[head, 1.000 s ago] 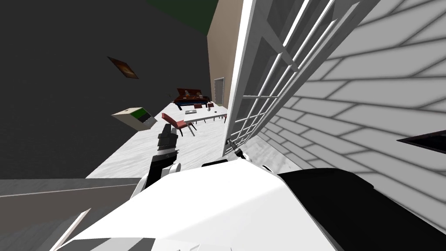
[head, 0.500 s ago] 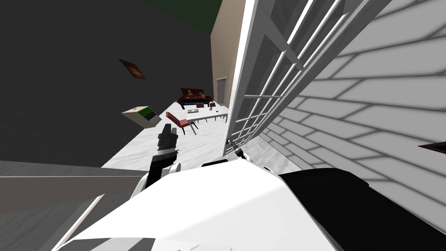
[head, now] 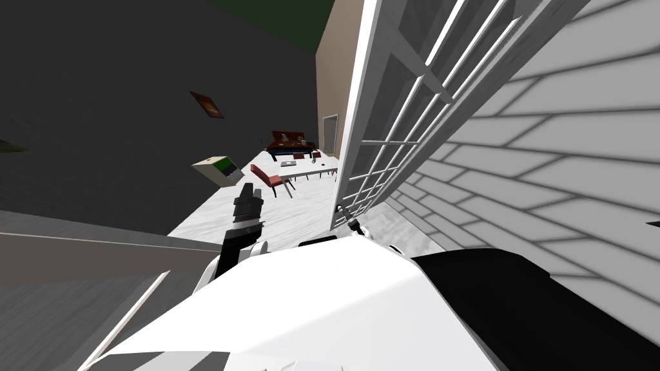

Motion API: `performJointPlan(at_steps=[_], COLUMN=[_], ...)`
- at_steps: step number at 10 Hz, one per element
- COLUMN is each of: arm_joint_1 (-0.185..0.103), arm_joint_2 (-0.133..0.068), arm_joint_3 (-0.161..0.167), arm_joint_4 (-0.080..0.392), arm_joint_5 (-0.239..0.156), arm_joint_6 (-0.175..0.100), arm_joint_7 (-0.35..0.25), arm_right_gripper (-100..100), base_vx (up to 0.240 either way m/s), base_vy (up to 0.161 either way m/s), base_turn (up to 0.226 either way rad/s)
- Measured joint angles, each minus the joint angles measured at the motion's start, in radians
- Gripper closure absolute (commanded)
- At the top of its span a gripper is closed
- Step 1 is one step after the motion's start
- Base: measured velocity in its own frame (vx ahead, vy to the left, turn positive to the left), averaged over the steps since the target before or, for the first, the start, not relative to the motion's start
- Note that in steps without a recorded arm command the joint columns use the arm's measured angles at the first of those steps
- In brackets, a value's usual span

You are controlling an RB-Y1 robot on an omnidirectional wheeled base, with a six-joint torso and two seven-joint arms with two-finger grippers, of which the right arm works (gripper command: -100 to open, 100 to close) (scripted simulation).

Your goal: Pull the door open

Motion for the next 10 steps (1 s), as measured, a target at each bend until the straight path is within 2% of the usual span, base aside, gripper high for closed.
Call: performJointPlan(at_steps=[1, 2, 3, 4, 5, 6, 7, 10], arm_joint_1=[0.003, 0.021, -0.004, 0.019, -0.011, 0.004, 0.004, 0.004], arm_joint_2=[-0.001, -0.004, 0.000, -0.005, 0.004, 0.000, 0.004, -0.012], arm_joint_3=[0.000, 0.002, 0.000, 0.001, -0.001, 0.000, 0.000, -0.006], arm_joint_4=[0.010, -0.029, 0.018, -0.025, 0.031, 0.004, 0.001, 0.013], arm_joint_5=[-0.001, 0.000, -0.001, -0.001, -0.001, -0.001, -0.001, -0.022], arm_joint_6=[-0.010, 0.011, -0.004, 0.011, -0.008, -0.003, 0.002, 0.015], arm_joint_7=[-0.001, -0.004, -0.003, -0.004, 0.000, 0.000, 0.003, -0.046], arm_right_gripper=[100, 100, 100, 100, 100, 100, 100, 100], base_vx=[0.004, -0.004, 0.009, 0.000, 0.000, 0.003, -0.005, -0.021], base_vy=[0.010, 0.009, 0.001, 0.000, 0.000, -0.011, -0.030, -0.004], base_turn=[-0.021, -0.021, 0.002, 0.000, 0.000, -0.007, 0.017, 0.032])
